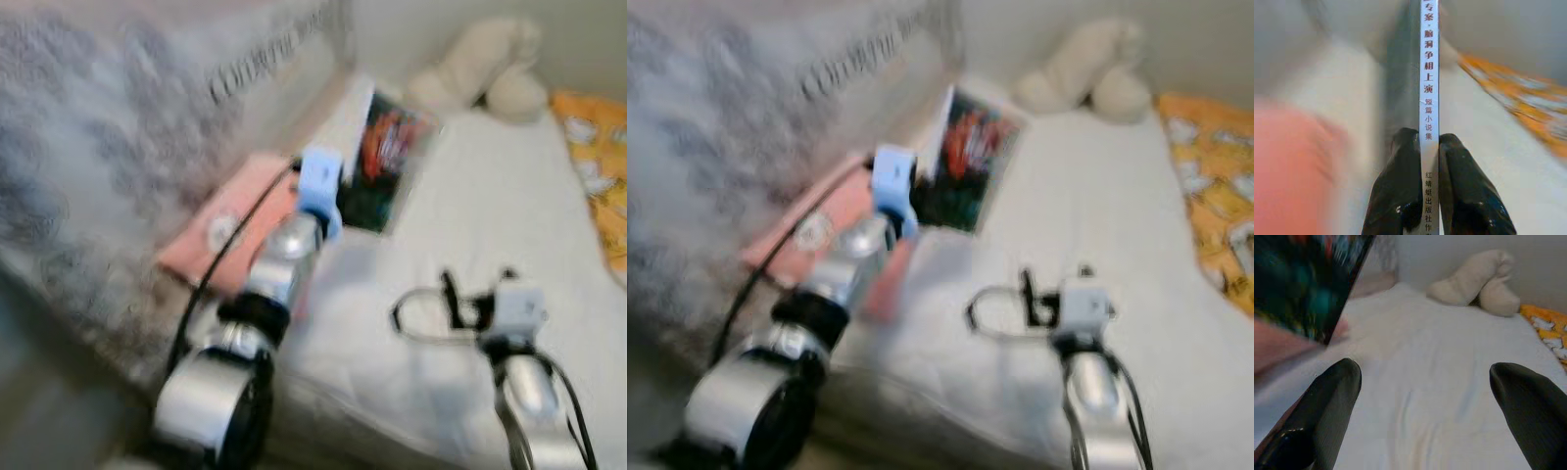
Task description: Clean up the room
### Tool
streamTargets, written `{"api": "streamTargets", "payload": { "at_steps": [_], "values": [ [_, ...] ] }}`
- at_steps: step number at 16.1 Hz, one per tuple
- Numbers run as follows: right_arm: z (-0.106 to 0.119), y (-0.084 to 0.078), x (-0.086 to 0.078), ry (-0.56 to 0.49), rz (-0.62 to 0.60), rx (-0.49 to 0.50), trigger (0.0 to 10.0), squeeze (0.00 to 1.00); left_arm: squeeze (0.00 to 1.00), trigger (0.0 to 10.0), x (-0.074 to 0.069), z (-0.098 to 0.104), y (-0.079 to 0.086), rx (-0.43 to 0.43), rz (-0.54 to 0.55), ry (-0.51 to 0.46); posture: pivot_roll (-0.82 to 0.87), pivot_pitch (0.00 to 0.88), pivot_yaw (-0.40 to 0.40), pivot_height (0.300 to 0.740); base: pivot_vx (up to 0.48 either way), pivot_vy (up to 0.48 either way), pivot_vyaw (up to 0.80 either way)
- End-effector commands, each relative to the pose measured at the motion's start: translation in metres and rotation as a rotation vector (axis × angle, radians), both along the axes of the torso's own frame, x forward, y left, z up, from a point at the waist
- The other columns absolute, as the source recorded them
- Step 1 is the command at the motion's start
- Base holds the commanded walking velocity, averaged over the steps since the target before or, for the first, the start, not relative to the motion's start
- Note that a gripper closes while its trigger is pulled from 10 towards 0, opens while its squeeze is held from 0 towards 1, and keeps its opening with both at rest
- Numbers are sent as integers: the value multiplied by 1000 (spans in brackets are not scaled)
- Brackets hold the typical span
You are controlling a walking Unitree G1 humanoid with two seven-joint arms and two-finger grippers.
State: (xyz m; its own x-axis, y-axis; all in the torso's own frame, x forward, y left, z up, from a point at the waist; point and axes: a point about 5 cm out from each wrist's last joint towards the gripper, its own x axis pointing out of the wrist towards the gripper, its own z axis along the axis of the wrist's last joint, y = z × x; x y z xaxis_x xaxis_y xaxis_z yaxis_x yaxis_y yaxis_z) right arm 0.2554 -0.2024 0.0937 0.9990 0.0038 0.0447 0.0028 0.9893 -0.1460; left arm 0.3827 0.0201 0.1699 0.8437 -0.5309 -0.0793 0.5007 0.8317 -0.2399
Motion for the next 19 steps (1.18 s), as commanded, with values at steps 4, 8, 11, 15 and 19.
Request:
{"api": "streamTargets", "payload": {
  "at_steps": [4, 8, 11, 15, 19],
  "values": [
    [6, -4, -41, 83, 49, -60, 10000, 0, 0, 10000, -44, -22, -82, -399, -333, 382, -238, 262, -99, 740, 0, 0, 0],
    [4, 7, -63, 143, 82, -59, 10000, 0, 0, 10000, -51, -46, -78, -380, -290, 445, -242, 284, -98, 740, 0, 0, 0],
    [4, 8, -65, 176, 85, -55, 10000, 0, 0, 10000, -39, -56, -51, -182, -196, 368, -227, 285, -97, 740, 0, 0, 0],
    [4, 10, -62, 190, 92, -44, 10000, 0, 0, 10000, -4, -41, 13, 188, 12, 146, -188, 282, -100, 740, 0, 0, 0],
    [4, 20, -71, 222, 237, 33, 10000, 0, 0, 10000, 13, -25, 58, 330, 107, 61, -156, 277, -100, 740, 0, 0, 0]
  ]
}}
